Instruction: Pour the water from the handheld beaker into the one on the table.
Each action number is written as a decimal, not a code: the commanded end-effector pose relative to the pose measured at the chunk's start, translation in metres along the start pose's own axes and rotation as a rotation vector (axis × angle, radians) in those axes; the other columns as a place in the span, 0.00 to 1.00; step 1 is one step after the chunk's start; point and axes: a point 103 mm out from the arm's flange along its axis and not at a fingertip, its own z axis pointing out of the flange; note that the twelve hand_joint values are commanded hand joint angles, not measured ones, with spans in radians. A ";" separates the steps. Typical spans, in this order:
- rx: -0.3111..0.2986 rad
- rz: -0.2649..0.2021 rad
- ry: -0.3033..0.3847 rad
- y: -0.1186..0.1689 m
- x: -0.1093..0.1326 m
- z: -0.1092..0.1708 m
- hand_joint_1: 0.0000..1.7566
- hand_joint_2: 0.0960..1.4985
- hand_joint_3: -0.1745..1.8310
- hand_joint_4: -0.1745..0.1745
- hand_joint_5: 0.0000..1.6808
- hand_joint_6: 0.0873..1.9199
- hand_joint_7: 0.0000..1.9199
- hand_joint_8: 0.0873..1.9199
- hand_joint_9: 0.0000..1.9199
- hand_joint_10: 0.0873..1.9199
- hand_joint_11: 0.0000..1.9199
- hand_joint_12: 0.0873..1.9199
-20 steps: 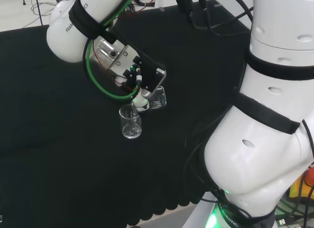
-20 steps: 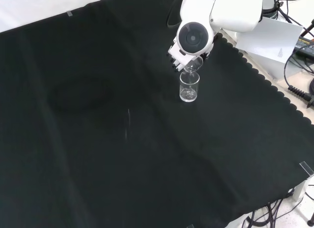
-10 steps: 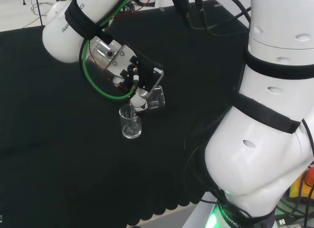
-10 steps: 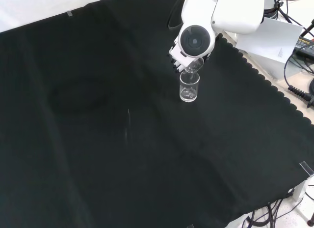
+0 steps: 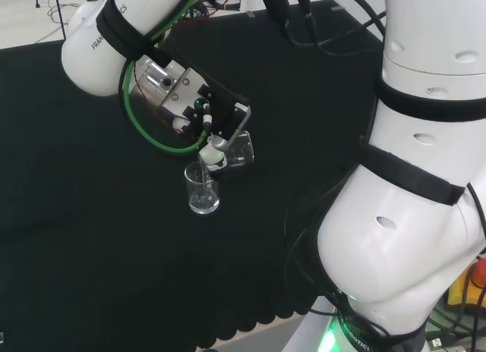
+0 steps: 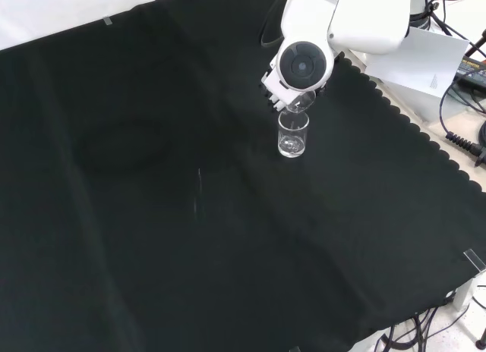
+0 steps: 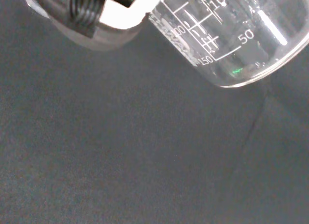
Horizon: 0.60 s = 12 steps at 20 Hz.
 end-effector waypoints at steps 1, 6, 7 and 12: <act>0.006 0.000 -0.006 0.000 0.001 -0.001 0.80 0.69 0.00 0.18 0.67 0.39 0.62 0.34 0.72 0.20 0.59 0.52; 0.009 -0.002 -0.009 0.001 0.003 -0.004 0.80 0.69 0.00 0.18 0.67 0.39 0.62 0.34 0.72 0.20 0.59 0.52; 0.009 -0.003 -0.011 0.001 0.004 -0.005 0.80 0.69 0.00 0.18 0.67 0.39 0.62 0.34 0.72 0.20 0.59 0.52; 0.010 -0.012 -0.012 0.002 0.005 -0.006 0.80 0.69 0.00 0.18 0.67 0.39 0.62 0.34 0.72 0.20 0.59 0.52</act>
